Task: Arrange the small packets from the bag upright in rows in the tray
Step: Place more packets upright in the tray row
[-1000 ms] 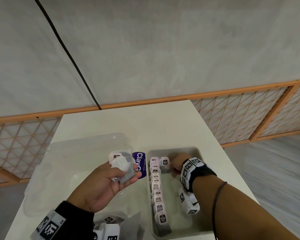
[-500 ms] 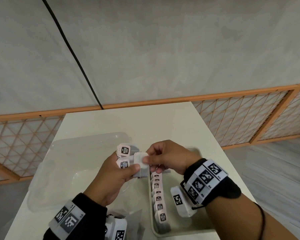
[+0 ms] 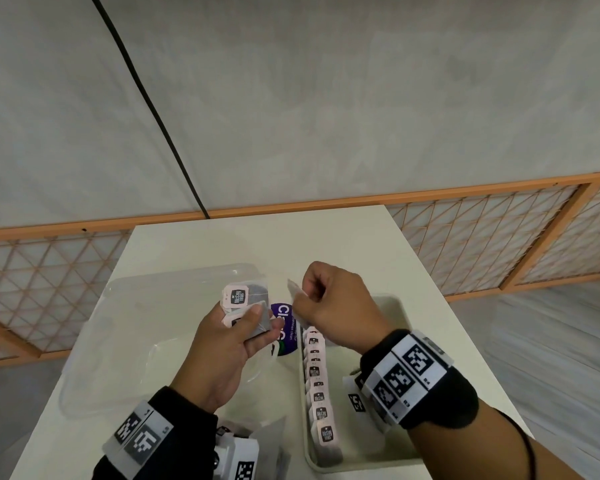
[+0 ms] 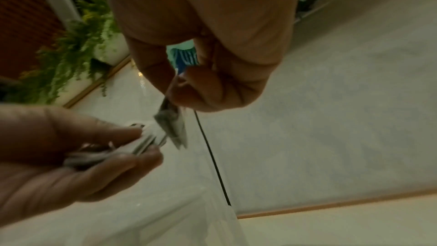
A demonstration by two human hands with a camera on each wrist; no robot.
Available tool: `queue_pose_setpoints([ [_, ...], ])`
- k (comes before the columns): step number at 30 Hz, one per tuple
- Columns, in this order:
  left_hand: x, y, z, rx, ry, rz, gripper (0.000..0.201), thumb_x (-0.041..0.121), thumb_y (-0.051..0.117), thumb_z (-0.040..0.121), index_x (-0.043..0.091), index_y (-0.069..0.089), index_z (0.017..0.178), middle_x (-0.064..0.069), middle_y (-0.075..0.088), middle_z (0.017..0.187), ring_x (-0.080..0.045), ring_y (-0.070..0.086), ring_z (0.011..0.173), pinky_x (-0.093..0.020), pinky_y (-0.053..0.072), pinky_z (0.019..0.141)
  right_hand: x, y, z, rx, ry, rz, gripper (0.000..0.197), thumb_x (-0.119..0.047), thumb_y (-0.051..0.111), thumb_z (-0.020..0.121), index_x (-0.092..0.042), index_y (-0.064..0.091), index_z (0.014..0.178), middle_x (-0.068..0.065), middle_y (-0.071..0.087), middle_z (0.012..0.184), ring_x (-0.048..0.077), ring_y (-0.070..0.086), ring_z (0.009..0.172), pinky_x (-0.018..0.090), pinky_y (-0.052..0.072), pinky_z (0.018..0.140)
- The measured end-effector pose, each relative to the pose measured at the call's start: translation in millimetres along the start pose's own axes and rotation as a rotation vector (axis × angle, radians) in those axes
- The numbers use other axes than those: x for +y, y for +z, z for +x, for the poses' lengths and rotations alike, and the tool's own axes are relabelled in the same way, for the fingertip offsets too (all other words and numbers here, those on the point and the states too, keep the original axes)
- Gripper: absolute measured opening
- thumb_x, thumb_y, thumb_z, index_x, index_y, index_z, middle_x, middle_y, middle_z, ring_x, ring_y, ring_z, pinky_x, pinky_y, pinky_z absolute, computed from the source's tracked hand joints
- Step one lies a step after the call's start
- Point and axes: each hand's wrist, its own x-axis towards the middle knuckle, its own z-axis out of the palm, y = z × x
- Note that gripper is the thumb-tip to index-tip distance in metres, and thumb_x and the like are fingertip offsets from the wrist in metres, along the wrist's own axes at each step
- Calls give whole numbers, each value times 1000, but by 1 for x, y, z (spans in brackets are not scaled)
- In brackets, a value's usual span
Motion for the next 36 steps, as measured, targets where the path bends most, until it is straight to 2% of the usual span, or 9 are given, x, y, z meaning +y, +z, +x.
queue_pose_setpoints([
  [7,5,5,-5,-154,-14,-47,25,1,48,92,8,62,111,-13,72,100,-23,71,87,-34,60,73,-1,18,-5,-114,-227,-42,13,-29,72,79,-18,65,76,-4,61,92,7,56,85,22,48,74],
  [12,7,-1,-3,-136,-33,-63,28,7,54,87,7,62,115,-16,70,106,-29,69,89,-39,57,81,3,12,-2,-160,-200,-6,5,-15,66,85,-19,69,85,-7,67,88,7,60,84,23,51,76],
  [16,5,0,-3,-132,-57,-78,26,10,48,94,4,60,116,-18,69,107,-33,67,93,-38,59,78,9,10,0,-123,-81,107,21,-14,73,80,-26,58,90,-6,67,85,4,60,73,14,50,67],
  [20,6,2,-2,-150,-66,-98,29,19,48,93,7,61,116,-15,70,109,-27,69,92,-36,59,76,13,9,1,-151,74,244,24,-12,71,82,-22,62,101,-1,71,82,7,63,67,21,54,68],
  [24,5,1,-2,-180,-52,-100,48,27,71,75,6,60,118,-16,69,112,-28,69,96,-35,59,78,13,6,0,-157,121,321,14,-8,70,83,-15,68,95,6,69,79,15,63,63,26,57,64],
  [26,4,0,-2,-198,-41,-74,59,19,81,65,5,59,118,-18,69,111,-29,68,95,-32,58,76,13,5,0,-149,122,347,12,-7,70,83,-12,69,94,5,68,77,14,62,61,23,55,60],
  [28,4,-2,-1,-168,-14,-38,45,0,70,72,5,59,115,-16,71,105,-27,69,90,-29,58,72,12,4,-1,-142,117,359,12,-7,70,83,-10,70,95,5,67,77,10,60,58,19,53,58],
  [31,3,-2,-2,-136,26,13,39,-11,62,77,8,61,111,-13,72,98,-23,70,85,-28,58,69,9,4,-3,-131,95,368,13,-9,71,83,-9,71,97,8,68,79,4,59,56,17,51,56],
  [36,3,1,-3,-100,72,61,37,-14,64,78,13,64,104,-10,74,94,-21,70,82,-28,58,69,10,8,-3,-106,62,315,16,-17,77,78,-15,73,94,6,71,82,12,63,66,32,59,68],
])
